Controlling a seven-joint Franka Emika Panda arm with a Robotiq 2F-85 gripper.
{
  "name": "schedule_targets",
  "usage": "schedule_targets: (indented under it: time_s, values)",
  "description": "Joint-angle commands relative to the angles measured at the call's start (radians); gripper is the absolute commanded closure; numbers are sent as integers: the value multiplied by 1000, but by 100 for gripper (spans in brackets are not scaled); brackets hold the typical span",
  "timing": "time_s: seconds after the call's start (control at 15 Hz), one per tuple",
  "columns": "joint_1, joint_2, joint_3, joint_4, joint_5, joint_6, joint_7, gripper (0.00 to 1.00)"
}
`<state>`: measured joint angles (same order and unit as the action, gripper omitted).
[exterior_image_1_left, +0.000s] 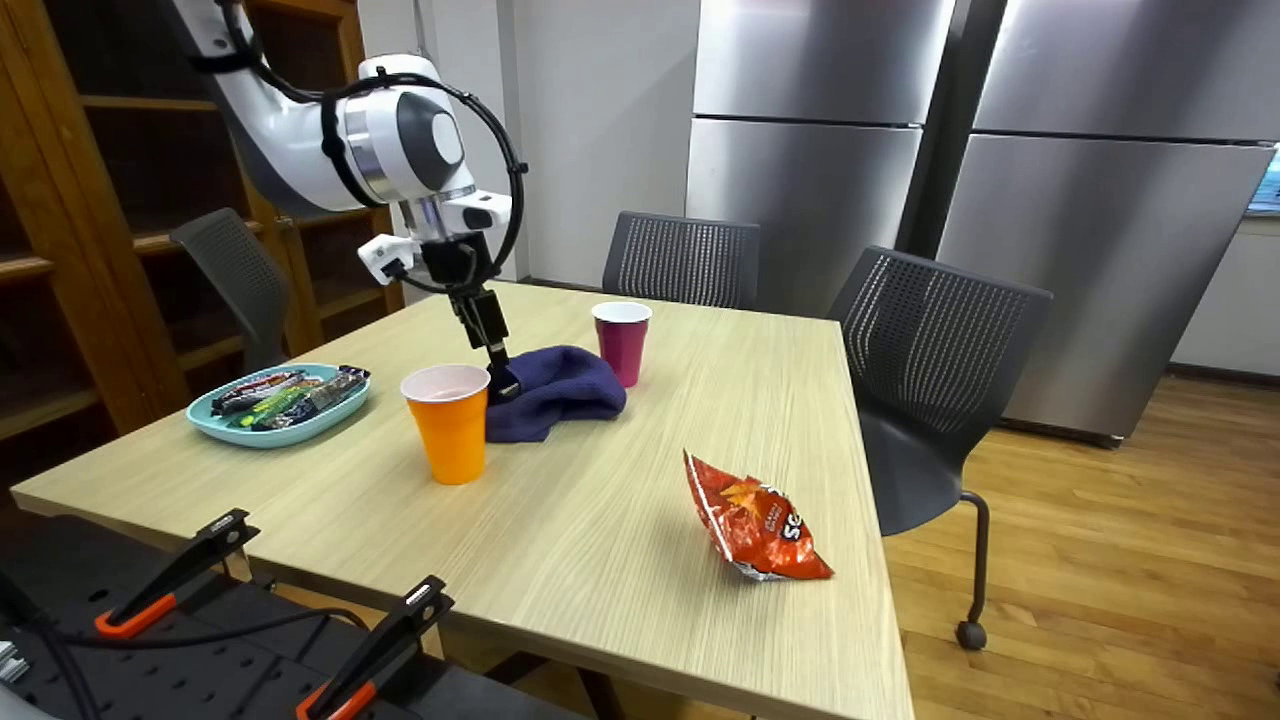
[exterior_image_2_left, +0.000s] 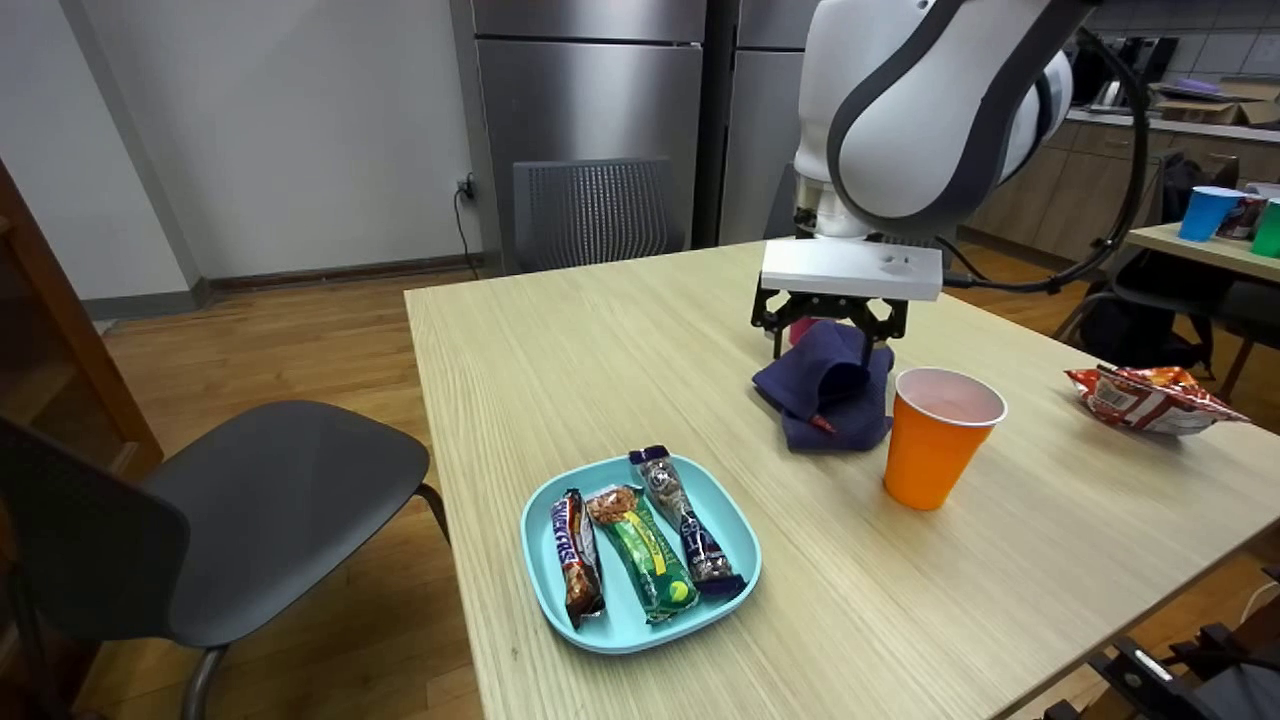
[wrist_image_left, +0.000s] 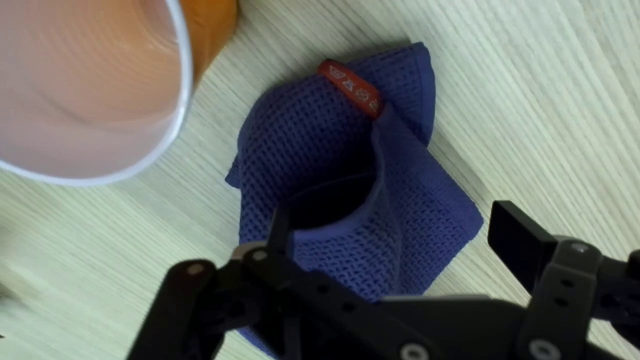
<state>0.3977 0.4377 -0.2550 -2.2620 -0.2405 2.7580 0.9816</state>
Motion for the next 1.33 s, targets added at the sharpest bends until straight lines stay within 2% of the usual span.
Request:
schedule_targets:
  time_s: [0.0,0.47,0.53,0.6,0.73,0.8,0.87,1.27]
  values:
    - [-33,39,24,52,25,-25,28,0]
    - [-33,72,21,76,50,-34,27,0]
    - [-32,74,20,77,51,-34,26,5]
    - [-32,75,19,76,51,-33,26,26]
    - [-31,73,18,74,51,-30,25,31]
    - [-30,73,18,73,50,-28,25,37]
    - [-30,72,17,74,50,-27,24,47]
    - [-32,65,17,70,48,-18,20,94]
